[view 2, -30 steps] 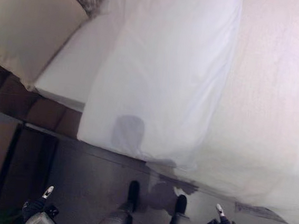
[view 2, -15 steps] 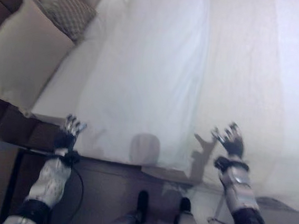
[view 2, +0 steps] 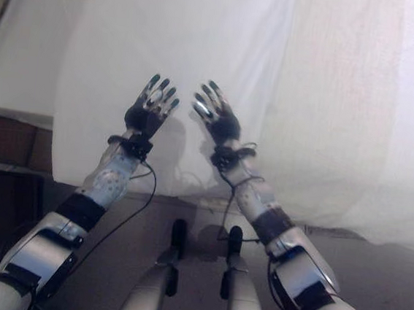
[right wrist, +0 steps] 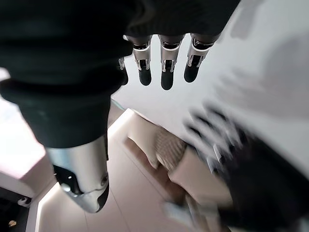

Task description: Make the bed

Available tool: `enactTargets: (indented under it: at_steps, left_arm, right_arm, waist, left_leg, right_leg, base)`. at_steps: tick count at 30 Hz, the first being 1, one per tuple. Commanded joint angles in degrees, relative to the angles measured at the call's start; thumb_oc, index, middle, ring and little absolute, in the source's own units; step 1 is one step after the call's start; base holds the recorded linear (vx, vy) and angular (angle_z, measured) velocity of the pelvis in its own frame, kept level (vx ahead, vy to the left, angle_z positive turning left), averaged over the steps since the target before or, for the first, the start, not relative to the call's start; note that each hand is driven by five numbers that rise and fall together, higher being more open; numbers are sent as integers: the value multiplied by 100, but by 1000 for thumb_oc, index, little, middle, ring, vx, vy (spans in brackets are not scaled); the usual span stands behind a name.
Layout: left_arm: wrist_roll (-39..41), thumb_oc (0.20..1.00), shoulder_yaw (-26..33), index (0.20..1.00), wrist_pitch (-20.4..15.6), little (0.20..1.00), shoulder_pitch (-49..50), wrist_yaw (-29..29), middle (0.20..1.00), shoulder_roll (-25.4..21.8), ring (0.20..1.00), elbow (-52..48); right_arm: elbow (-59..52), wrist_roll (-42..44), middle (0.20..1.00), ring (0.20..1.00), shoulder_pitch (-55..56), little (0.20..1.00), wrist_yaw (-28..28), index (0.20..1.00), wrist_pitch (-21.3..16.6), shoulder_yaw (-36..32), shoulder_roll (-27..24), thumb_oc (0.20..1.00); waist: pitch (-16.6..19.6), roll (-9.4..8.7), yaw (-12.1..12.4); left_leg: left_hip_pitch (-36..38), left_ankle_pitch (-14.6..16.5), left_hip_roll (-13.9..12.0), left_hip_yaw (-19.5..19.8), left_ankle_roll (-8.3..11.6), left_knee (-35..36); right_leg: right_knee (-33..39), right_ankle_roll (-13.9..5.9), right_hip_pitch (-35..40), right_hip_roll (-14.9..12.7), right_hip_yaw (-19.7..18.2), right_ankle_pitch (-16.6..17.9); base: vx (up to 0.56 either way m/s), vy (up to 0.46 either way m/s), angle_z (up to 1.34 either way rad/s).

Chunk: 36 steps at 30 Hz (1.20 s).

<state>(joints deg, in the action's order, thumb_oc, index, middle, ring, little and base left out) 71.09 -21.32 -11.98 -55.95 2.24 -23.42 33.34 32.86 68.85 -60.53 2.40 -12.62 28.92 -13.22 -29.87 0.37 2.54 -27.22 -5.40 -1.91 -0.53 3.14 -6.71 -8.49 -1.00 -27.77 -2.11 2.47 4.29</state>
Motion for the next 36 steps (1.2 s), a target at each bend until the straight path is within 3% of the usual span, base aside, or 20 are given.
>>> enactTargets:
  at_steps: [1,5,6,9,11,14,16,18,19,28,29,36]
  left_arm:
    - [162,1000,192,1000,-217,1000,-585,-27,1000,-169,1000,59]
    - [102,1000,222,1000,-210,1000,-934,-229,1000,-267,1000,520]
    - [51,1000,313,1000,-141,1000,-1107,-420,1000,-375,1000,1124]
    - [-14,1000,334,1000,-86,1000,-1243,-519,1000,-450,1000,1499]
    - [-401,1000,297,1000,56,1000,-1288,-743,1000,-758,1000,2184]
    - [-568,1000,276,1000,95,1000,-1308,-861,1000,-861,1000,2455]
    - [-872,1000,346,1000,107,1000,-1137,-1213,1000,-923,1000,2782]
    - [-1020,1000,486,1000,177,1000,-956,-1387,1000,-909,1000,3044]
    - [-1034,1000,580,1000,154,1000,-915,-1487,1000,-904,1000,3096]
    - [-1250,1000,1465,1000,141,1000,79,-2185,1000,-984,1000,3388]
    - [-1264,1000,1667,1000,50,1000,379,-2299,1000,-932,1000,3236]
    - [-1316,1000,2300,1000,-125,1000,1842,-2424,1000,-394,1000,2493]
  right_arm:
    - [107,388,1000,1000,-414,1000,-107,1000,-348,-258,38,1000]
    - [646,251,1000,1000,-757,1000,-470,1000,-231,-191,-166,1000]
    - [1220,295,1000,1000,-979,1000,-719,1000,-119,-169,-197,1000]
    - [1612,195,1000,1000,-1190,1000,-854,1000,4,-86,-241,1000]
    - [2378,-414,1000,1000,-1397,1000,-1159,1000,313,173,-488,1000]
    - [2634,-655,1000,1000,-1448,1000,-1276,1000,417,213,-581,1000]
    - [3048,-1226,1000,1000,-1351,1000,-1673,1000,552,142,-653,1000]
    - [3269,-1422,1000,1000,-1191,1000,-1856,1000,591,-34,-655,1000]
    - [3337,-1436,1000,1000,-1122,1000,-1940,1000,569,-156,-652,1000]
    - [3835,-1698,1000,1000,537,1000,-2494,1000,626,-1439,-828,1000]
    - [3935,-1715,1000,1000,1042,1000,-2563,1000,621,-1816,-861,1000]
    - [3988,-2007,1000,1000,2771,1000,-2657,1000,704,-2695,-992,1000]
  waist:
    - [7,-238,91]
    - [7,-344,127]
    - [7,-393,178]
    - [7,-393,206]
    - [7,-395,276]
    - [7,-387,281]
    - [7,-319,317]
    - [7,-270,315]
    - [7,-256,306]
    - [7,-142,207]
    - [7,-104,175]
    - [7,-5,54]
  left_leg:
    - [-329,333,438,-209,-109,-376]
    - [-633,348,449,-157,-82,-437]
    - [-926,367,477,-112,-80,-506]
    - [-1173,370,485,-74,-68,-558]
    - [-1337,515,489,-10,-36,-584]
    - [-1419,512,492,4,-35,-589]
    - [-1541,474,530,48,-31,-522]
    - [-1602,474,562,57,-39,-512]
    - [-1747,333,587,2,-65,-512]
    - [-1805,402,680,17,-130,-559]
    - [-1778,424,700,8,-149,-589]
    - [-1472,521,768,-10,-208,-723]
  right_leg:
    - [169,-511,290,-130,77,-155]
    - [269,-532,93,-133,169,-79]
    - [340,-550,-95,-125,224,-9]
    - [370,-558,-291,-126,273,41]
    - [411,-614,-402,-112,323,6]
    - [429,-619,-477,-111,357,33]
    - [462,-634,-594,-112,413,57]
    - [458,-626,-655,-115,444,35]
    - [464,-592,-803,-141,512,125]
    - [251,-586,-925,-202,594,-4]
    - [116,-578,-939,-218,605,-85]
    - [-348,-506,-844,-283,583,-331]
  base:
    - [70,-7,13]
    - [53,-7,13]
    - [61,-3,6]
    - [72,2,8]
    - [119,17,14]
    - [47,13,9]
    - [51,32,7]
    - [2,44,7]
    - [-38,44,8]
    - [-5,19,4]
    - [-20,3,8]
    - [-29,-2,6]
